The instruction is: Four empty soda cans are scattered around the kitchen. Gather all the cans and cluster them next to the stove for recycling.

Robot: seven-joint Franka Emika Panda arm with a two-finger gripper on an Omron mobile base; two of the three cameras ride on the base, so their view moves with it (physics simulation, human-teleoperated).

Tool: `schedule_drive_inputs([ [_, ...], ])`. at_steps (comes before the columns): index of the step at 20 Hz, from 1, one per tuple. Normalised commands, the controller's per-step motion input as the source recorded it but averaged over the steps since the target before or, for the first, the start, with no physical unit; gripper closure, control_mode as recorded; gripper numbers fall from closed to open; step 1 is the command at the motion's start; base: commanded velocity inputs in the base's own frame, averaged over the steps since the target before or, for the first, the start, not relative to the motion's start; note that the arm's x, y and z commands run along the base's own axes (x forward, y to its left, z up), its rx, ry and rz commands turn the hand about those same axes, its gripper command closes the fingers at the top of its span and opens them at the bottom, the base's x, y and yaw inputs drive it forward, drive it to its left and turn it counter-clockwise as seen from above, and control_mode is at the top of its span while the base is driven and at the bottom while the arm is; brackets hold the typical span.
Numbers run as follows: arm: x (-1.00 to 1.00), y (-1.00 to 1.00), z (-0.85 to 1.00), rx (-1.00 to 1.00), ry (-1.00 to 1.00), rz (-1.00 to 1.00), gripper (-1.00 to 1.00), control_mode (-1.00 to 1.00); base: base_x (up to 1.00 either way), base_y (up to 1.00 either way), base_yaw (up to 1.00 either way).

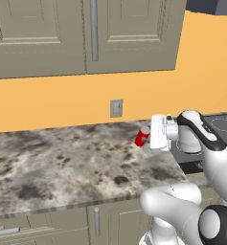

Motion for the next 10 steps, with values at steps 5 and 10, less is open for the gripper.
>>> schedule_drive_inputs([
  [5,0.06,-0.42,-0.09,-0.06,0.21,-0.08,1.0,-1.0,0.0,0.0,0.0],
  [10,0.0,-0.56,-0.18,-0.12,0.21,-0.13,1.0,-1.0,0.0,0.0,0.0],
])
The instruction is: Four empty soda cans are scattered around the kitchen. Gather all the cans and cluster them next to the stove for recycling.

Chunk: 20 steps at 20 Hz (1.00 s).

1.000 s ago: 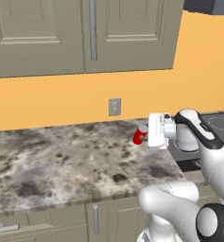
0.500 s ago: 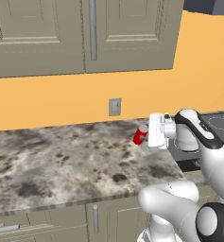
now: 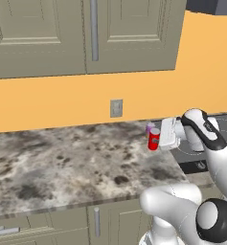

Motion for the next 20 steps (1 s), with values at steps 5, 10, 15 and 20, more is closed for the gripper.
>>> schedule_drive_inputs([
  [5,0.03,-0.2,-0.1,-0.05,0.02,-0.05,1.0,-1.0,0.0,0.0,0.0],
  [10,0.02,-0.09,-0.24,-0.01,-0.02,0.0,1.0,-1.0,0.0,0.0,0.0],
  [15,0.14,-0.18,-0.29,0.01,0.0,0.0,1.0,-1.0,0.0,0.0,0.0],
  [20,0.19,-0.21,-0.24,0.05,0.0,0.0,1.0,-1.0,0.0,0.0,0.0],
])
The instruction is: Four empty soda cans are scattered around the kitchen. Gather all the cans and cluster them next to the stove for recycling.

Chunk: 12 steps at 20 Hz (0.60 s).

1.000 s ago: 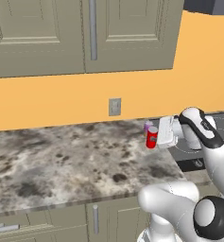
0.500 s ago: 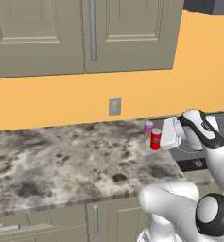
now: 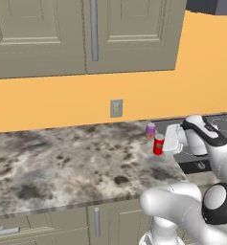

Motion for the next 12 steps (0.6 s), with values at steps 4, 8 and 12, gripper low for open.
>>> schedule_drive_inputs([
  [4,0.23,-0.25,-0.21,0.07,0.03,0.0,1.0,-1.0,0.0,0.0,0.0],
  [8,0.24,-0.22,-0.14,0.06,0.03,0.0,1.0,-1.0,0.0,0.0,0.0],
  [12,0.25,-0.19,-0.07,0.04,0.0,0.0,1.0,-1.0,0.0,0.0,0.0],
])
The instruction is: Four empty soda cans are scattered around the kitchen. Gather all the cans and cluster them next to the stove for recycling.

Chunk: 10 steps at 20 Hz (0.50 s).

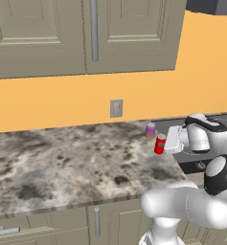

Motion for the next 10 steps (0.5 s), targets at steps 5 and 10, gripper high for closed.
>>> schedule_drive_inputs([
  [5,0.21,-0.07,-0.14,0.0,0.0,0.0,1.0,-1.0,0.0,0.0,0.0],
  [10,0.2,0.0,-0.18,0.0,0.0,-0.01,1.0,-1.0,0.0,0.0,0.0],
])
